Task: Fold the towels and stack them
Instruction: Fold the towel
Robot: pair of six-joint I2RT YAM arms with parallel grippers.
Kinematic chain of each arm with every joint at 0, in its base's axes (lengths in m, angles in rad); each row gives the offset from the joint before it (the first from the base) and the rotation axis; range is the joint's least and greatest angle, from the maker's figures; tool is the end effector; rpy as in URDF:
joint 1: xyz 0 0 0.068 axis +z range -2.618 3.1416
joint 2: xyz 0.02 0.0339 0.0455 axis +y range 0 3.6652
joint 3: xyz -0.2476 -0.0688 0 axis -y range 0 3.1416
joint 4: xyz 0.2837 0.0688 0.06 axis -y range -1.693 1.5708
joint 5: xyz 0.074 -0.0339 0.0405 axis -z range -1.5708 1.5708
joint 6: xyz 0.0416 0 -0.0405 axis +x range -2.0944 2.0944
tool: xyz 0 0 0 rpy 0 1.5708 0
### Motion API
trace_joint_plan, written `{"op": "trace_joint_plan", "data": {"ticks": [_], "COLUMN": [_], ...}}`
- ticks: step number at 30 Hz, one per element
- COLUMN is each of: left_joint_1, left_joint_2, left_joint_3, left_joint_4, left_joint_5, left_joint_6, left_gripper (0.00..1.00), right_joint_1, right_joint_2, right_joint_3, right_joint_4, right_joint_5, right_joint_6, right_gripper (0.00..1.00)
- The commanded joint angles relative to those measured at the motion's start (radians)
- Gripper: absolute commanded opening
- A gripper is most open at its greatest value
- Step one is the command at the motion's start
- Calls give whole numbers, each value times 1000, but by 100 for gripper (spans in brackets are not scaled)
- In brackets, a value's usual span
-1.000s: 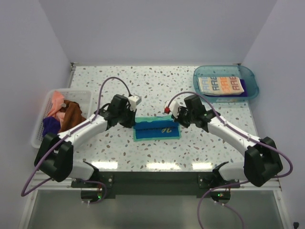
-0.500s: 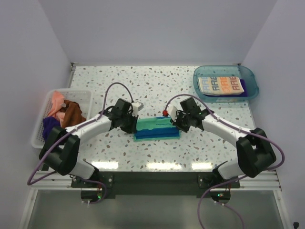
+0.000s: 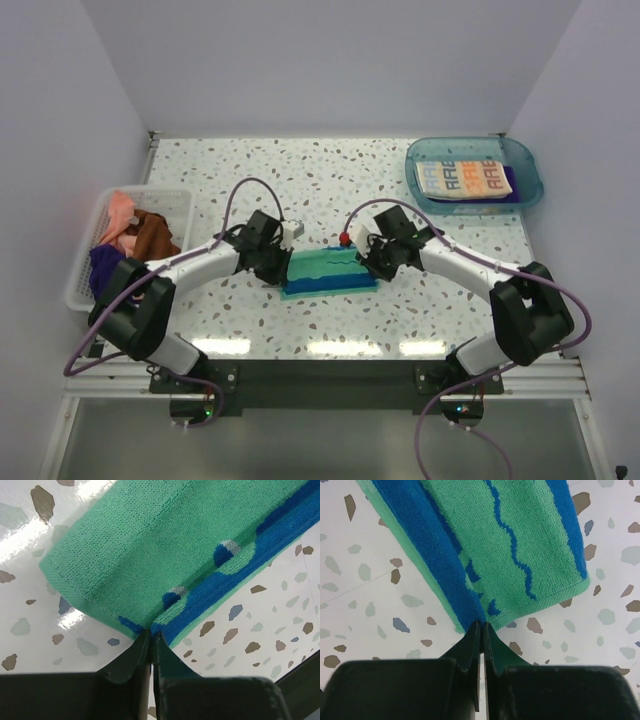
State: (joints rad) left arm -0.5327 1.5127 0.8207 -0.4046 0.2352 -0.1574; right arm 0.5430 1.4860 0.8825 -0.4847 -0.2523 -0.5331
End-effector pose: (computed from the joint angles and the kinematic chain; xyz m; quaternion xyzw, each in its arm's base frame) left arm 0.2661 -0.1681 0.1240 0.2072 0.9432 -0.1862 0.1809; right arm 0.2684 0.1741 0.1474 -0.5195 0.8118 0.1233 0.2365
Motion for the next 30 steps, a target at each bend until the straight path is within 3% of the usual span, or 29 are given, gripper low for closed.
{"op": "trace_joint_plan", "data": {"ticks": [1, 7, 12, 15, 19, 23, 26, 30], "left_joint_1": [2, -18, -24, -26, -27, -27, -27, -59], "left_joint_2": [-29, -94, -193, -273, -350, -320, -249, -171], "left_joint_3": [-2, 1, -9, -21, -32, 12, 54, 31], "left_joint_4": [-63, -71, -74, -68, -31, 10, 45, 124], "left_joint_5": [-48, -44, 15, 36, 27, -16, -22, 7], "left_joint_6": [4, -22, -96, -158, -244, -292, -307, -327], "left_gripper": [11, 26, 36, 55, 59, 58, 49, 36], "right_joint_1": [-3, 6, 21, 29, 31, 31, 31, 31], "right_joint_2": [8, -3, -65, -104, -170, -175, -139, -132], "right_joint_3": [29, 45, 64, 72, 76, 101, 86, -22], "right_joint_4": [-66, -129, -192, -239, -212, -114, -26, 150], "right_joint_5": [56, 30, -28, -59, -9, 37, 76, 96], "right_joint_6": [15, 48, 102, 130, 241, 442, 609, 749], "right_gripper": [2, 10, 25, 31, 35, 29, 19, 19]}}
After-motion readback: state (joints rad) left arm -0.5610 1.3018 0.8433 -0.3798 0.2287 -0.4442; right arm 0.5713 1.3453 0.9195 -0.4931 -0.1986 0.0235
